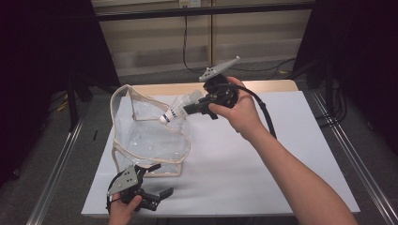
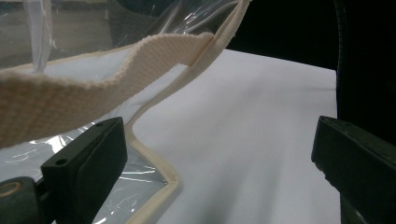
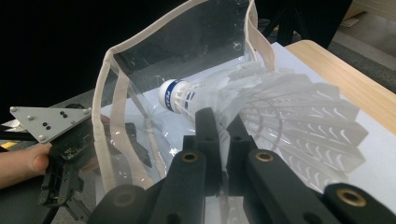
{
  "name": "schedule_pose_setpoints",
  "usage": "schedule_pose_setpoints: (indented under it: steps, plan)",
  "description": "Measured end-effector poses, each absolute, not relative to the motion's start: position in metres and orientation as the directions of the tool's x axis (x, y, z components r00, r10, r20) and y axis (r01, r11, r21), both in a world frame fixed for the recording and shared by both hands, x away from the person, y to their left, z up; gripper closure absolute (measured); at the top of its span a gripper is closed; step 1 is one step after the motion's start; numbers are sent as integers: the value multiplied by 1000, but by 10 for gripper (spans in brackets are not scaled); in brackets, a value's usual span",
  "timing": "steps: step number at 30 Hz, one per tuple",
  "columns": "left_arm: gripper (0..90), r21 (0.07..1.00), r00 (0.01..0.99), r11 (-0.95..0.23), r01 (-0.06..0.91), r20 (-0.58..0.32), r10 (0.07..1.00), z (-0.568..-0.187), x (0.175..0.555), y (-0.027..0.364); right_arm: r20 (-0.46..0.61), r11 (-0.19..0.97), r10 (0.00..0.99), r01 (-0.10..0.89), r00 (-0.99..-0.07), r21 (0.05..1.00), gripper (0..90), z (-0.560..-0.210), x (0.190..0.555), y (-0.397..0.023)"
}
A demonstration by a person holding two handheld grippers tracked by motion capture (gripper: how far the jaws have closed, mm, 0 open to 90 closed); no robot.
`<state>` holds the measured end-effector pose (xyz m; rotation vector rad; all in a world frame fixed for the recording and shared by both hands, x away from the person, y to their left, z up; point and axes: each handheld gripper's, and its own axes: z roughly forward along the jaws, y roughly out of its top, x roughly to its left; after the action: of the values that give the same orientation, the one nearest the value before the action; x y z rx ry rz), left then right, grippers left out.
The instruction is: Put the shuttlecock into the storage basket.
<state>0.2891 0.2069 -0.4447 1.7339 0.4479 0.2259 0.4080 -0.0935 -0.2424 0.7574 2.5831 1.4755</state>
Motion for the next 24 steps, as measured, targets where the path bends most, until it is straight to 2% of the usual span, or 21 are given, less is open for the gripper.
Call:
schedule_pose_setpoints:
  steps: [24]
  plan:
    - [37, 972, 903, -158, 173, -92, 420, -445, 289, 207, 158, 444, 424, 357, -892, 822, 880, -242, 409, -68]
